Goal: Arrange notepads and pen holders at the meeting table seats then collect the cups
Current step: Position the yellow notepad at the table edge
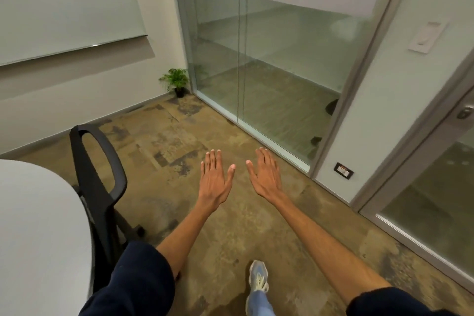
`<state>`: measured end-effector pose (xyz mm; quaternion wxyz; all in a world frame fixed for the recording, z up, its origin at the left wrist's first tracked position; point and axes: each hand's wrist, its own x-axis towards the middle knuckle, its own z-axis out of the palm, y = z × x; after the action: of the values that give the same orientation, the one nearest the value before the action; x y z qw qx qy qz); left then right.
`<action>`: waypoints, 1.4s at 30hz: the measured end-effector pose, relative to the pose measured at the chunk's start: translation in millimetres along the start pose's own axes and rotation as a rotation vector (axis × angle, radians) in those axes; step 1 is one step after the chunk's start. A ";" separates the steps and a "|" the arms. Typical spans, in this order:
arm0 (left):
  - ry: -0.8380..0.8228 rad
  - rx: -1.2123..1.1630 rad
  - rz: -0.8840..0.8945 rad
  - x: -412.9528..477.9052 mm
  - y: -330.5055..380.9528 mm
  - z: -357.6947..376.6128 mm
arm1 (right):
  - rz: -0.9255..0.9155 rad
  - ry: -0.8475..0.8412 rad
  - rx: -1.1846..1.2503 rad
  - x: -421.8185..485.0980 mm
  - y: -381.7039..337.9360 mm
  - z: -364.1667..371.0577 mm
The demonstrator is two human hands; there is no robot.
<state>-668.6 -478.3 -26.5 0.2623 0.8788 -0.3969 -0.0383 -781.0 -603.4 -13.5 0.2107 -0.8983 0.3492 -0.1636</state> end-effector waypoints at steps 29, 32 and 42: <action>0.147 0.100 -0.530 407.6 -197.1 -31.7 | -0.365 -0.243 0.059 513.8 -112.2 153.9; 0.157 0.094 -0.571 452.9 -233.3 -46.3 | -0.361 -0.274 0.073 565.9 -142.5 177.4; 0.251 0.096 -0.664 540.0 -343.9 -107.9 | -0.464 -0.366 0.063 679.2 -260.3 262.5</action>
<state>-37.6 -631.1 -26.7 0.2406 0.9690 -0.0556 0.0056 -42.7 -833.3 -10.8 0.2548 -0.9617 0.0855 -0.0533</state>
